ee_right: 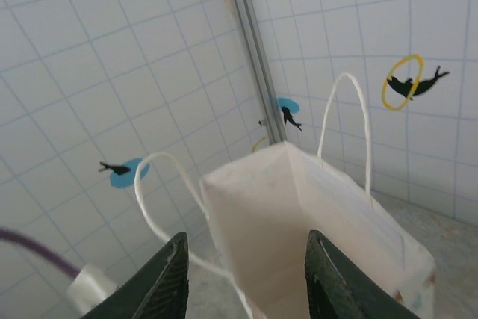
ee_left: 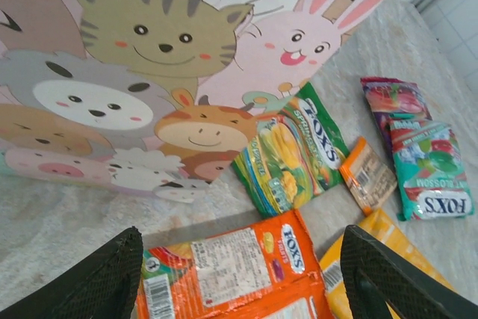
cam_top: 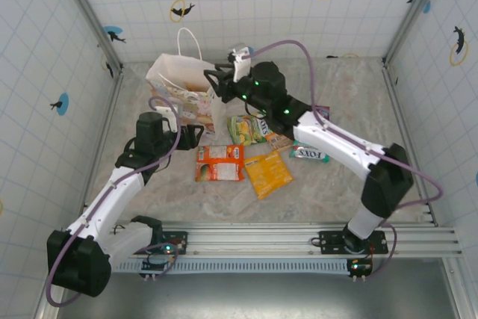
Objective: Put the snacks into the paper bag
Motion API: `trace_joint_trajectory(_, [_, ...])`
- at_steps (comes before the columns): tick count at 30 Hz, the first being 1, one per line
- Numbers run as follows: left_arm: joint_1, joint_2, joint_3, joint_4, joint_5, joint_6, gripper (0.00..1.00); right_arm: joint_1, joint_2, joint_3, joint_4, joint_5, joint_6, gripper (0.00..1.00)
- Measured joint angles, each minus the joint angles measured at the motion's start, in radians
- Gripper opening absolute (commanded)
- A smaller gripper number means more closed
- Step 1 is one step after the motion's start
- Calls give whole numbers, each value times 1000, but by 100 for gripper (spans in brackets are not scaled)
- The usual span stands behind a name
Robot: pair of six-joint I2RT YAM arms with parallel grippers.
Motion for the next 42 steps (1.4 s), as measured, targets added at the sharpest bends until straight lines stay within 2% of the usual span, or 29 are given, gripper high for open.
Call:
trace_joint_trajectory(8, [0,-2,-56,-1,76,-80,65,-2,-232,-315,-89,49,38,45])
trace_joint_trajectory(13, [0,-2,-107,1,95,-143,61,-5,-386,-521,-145,71,120,46])
trace_joint_trajectory(18, [-2,-1,-150,10,107,-205,56,-9,-467,-651,-188,72,206,46])
trace_joint_trajectory(29, [-47,18,-239,39,108,-302,48,-36,-462,-811,-216,-28,378,47])
trace_joint_trajectory(42, [-53,67,-290,70,108,-327,46,-67,-302,-871,-199,-178,493,49])
